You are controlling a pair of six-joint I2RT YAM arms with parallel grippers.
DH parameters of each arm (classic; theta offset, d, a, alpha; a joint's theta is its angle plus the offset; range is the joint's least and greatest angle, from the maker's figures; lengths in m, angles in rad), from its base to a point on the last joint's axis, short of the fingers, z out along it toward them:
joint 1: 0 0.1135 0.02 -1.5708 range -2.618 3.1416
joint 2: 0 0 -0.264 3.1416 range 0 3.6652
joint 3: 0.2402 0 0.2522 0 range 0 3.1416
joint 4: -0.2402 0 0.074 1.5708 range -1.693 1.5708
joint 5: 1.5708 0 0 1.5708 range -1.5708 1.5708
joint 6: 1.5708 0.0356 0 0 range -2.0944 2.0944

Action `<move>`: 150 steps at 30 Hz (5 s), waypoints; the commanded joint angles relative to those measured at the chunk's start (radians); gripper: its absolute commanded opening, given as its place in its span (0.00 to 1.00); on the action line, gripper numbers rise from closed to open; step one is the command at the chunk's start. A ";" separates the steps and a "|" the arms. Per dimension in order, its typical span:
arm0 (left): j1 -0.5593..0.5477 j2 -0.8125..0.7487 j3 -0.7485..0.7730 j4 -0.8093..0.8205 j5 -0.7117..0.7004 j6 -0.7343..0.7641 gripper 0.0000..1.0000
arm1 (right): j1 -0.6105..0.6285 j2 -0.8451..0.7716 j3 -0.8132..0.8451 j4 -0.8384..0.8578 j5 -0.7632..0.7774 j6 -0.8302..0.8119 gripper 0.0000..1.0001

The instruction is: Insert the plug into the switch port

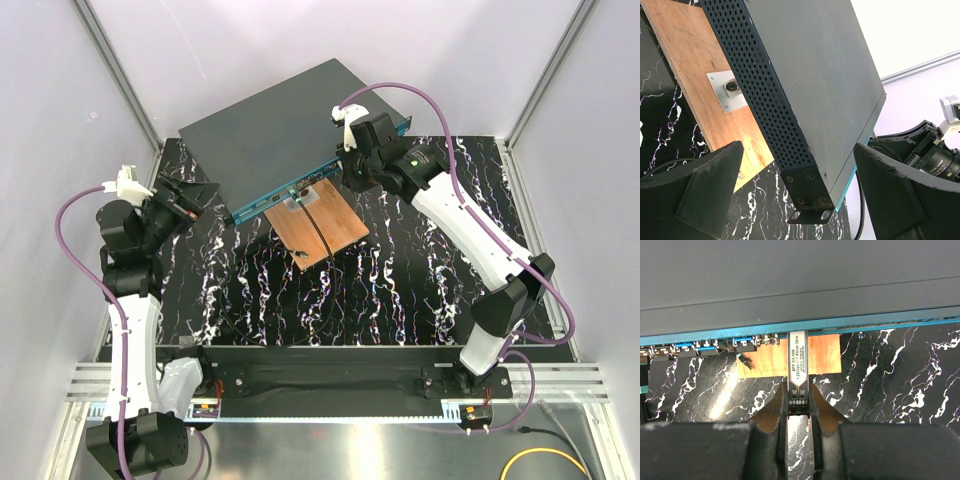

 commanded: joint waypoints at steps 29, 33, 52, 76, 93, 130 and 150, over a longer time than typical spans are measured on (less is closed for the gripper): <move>0.004 -0.009 -0.008 0.067 0.026 -0.008 0.99 | 0.016 -0.046 -0.013 0.033 0.013 -0.010 0.00; 0.006 -0.005 -0.008 0.072 0.026 -0.011 0.99 | 0.016 -0.038 -0.010 0.032 0.008 -0.010 0.00; 0.006 0.003 -0.011 0.083 0.032 -0.018 0.99 | 0.026 -0.004 0.011 0.026 -0.016 -0.011 0.00; 0.006 -0.006 -0.025 0.093 0.038 -0.031 0.99 | 0.047 -0.027 0.040 0.013 0.050 -0.046 0.00; 0.006 -0.002 -0.031 0.106 0.040 -0.041 0.99 | 0.047 -0.035 0.040 0.013 0.062 -0.071 0.00; 0.006 -0.003 -0.022 0.099 0.043 -0.039 0.99 | 0.059 0.009 0.043 0.003 0.056 -0.074 0.00; 0.006 -0.006 -0.024 0.095 0.043 -0.033 0.99 | 0.050 0.028 0.065 0.030 0.056 -0.079 0.00</move>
